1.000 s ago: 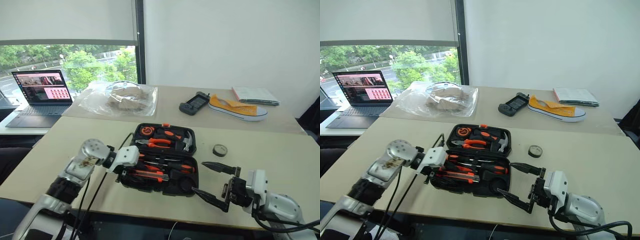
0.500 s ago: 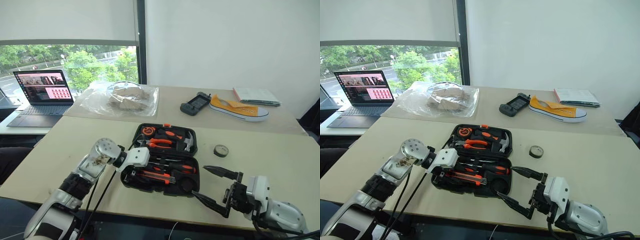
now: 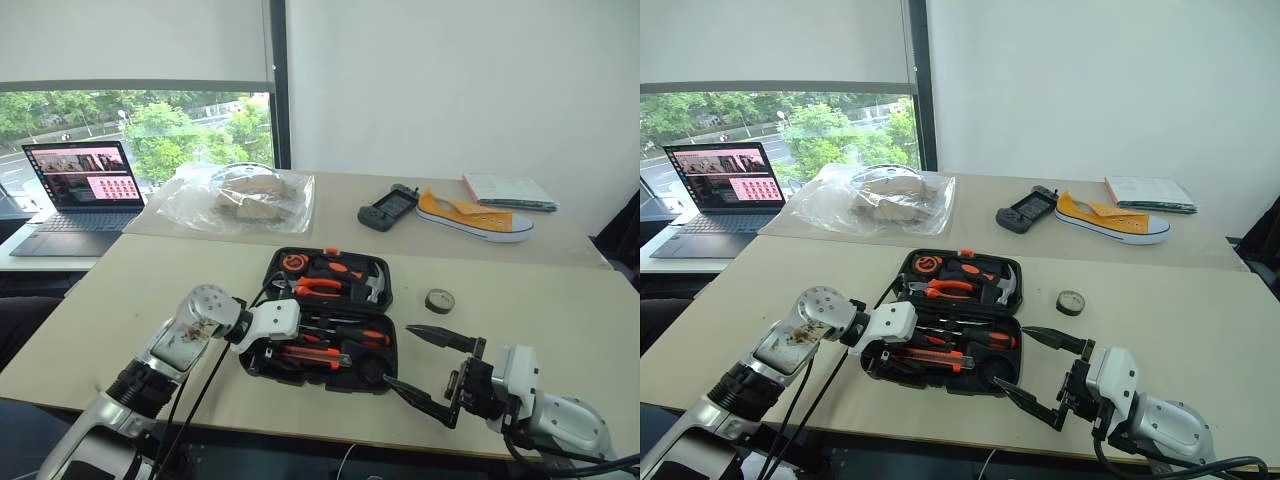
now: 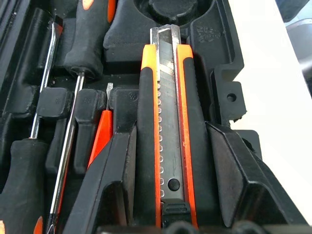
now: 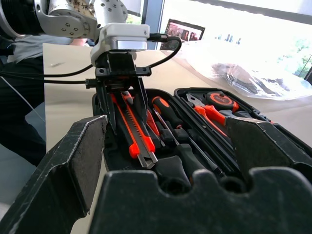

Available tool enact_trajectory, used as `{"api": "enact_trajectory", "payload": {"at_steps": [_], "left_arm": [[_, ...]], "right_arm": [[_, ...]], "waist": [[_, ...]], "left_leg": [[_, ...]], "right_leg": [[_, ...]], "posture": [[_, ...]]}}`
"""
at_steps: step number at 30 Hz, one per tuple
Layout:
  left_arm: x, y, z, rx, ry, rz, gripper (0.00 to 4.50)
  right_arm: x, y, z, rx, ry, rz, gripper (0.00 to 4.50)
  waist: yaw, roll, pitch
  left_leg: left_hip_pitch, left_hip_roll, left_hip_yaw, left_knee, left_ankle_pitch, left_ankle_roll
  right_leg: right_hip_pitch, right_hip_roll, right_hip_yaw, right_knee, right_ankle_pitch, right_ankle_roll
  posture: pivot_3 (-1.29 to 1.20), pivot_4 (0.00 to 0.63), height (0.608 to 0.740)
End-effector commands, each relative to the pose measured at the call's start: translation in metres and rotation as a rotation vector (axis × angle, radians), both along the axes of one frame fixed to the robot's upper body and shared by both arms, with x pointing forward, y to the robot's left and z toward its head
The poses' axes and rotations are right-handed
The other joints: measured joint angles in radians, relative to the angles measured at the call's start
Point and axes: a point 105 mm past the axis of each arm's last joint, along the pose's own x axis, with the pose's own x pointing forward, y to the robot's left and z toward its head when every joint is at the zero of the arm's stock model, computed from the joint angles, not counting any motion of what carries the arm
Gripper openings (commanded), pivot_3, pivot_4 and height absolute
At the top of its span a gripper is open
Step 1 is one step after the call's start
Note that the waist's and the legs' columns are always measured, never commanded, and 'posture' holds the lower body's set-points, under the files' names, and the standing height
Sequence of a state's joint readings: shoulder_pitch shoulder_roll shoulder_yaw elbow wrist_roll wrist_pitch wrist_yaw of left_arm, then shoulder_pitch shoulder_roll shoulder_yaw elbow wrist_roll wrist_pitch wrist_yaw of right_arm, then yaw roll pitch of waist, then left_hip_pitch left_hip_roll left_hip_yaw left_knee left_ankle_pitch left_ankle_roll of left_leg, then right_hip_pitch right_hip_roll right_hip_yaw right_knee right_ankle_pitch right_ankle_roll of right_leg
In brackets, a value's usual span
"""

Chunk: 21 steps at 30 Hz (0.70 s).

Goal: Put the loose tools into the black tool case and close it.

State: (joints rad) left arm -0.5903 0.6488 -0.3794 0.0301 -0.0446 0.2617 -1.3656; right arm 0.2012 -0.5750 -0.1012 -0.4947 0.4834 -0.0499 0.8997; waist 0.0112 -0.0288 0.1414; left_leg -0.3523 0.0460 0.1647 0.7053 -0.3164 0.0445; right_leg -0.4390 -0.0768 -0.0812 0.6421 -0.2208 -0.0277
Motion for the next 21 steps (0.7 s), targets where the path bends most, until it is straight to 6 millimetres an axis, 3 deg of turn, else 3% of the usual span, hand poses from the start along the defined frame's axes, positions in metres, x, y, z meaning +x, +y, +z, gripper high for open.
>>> {"api": "enact_trajectory", "payload": {"at_steps": [1,6,9,12,15,21], "left_arm": [[-0.006,0.006,-0.012,0.008,0.059,0.024,2.66],[-0.006,-0.005,0.016,-0.155,0.030,-0.035,4.29],[-0.005,-0.008,0.039,-0.251,0.019,-0.078,4.29],[-0.002,-0.008,0.048,-0.281,-0.007,-0.093,4.29],[-0.003,-0.011,0.047,-0.287,0.002,-0.120,3.58],[-0.005,-0.022,0.034,-0.271,-0.002,-0.144,1.36]], "right_arm": [[0.001,-0.002,0.009,0.004,-0.049,-0.003,4.50],[0.002,-0.002,0.009,0.004,-0.049,-0.003,4.50],[0.002,-0.003,0.008,0.004,-0.048,-0.004,4.50],[0.002,-0.004,0.008,0.004,-0.047,-0.005,4.50],[0.003,-0.004,0.007,0.007,-0.047,-0.007,4.50],[0.003,-0.003,0.006,0.007,-0.044,-0.011,4.50]], "waist": [[-0.001,0.000,0.000],[0.000,0.000,0.000],[0.002,0.000,0.000],[0.002,0.000,0.000],[0.001,0.000,0.000],[0.000,0.000,0.000]], "left_leg": [[0.000,0.000,0.000,0.000,0.000,0.000],[-0.001,0.000,0.000,0.000,0.000,0.000],[-0.002,-0.001,0.000,0.000,-0.001,0.001],[-0.002,-0.001,0.000,0.000,-0.001,0.001],[-0.002,-0.002,0.000,0.000,-0.001,0.001],[-0.001,-0.002,0.000,0.000,-0.001,0.001]], "right_leg": [[0.000,0.000,0.000,0.000,0.000,0.000],[-0.001,0.000,0.000,0.000,0.000,0.000],[-0.001,-0.001,0.000,0.000,0.002,-0.003],[-0.001,-0.001,0.000,-0.001,0.002,-0.003],[-0.001,-0.001,0.001,-0.001,0.001,-0.003],[-0.001,0.000,0.001,0.000,0.001,-0.002]], "posture": [[0.00,0.150,0.740],[0.00,0.150,0.740],[0.00,0.150,0.740],[0.00,0.150,0.740],[0.00,0.150,0.740],[0.00,0.150,0.740]]}}
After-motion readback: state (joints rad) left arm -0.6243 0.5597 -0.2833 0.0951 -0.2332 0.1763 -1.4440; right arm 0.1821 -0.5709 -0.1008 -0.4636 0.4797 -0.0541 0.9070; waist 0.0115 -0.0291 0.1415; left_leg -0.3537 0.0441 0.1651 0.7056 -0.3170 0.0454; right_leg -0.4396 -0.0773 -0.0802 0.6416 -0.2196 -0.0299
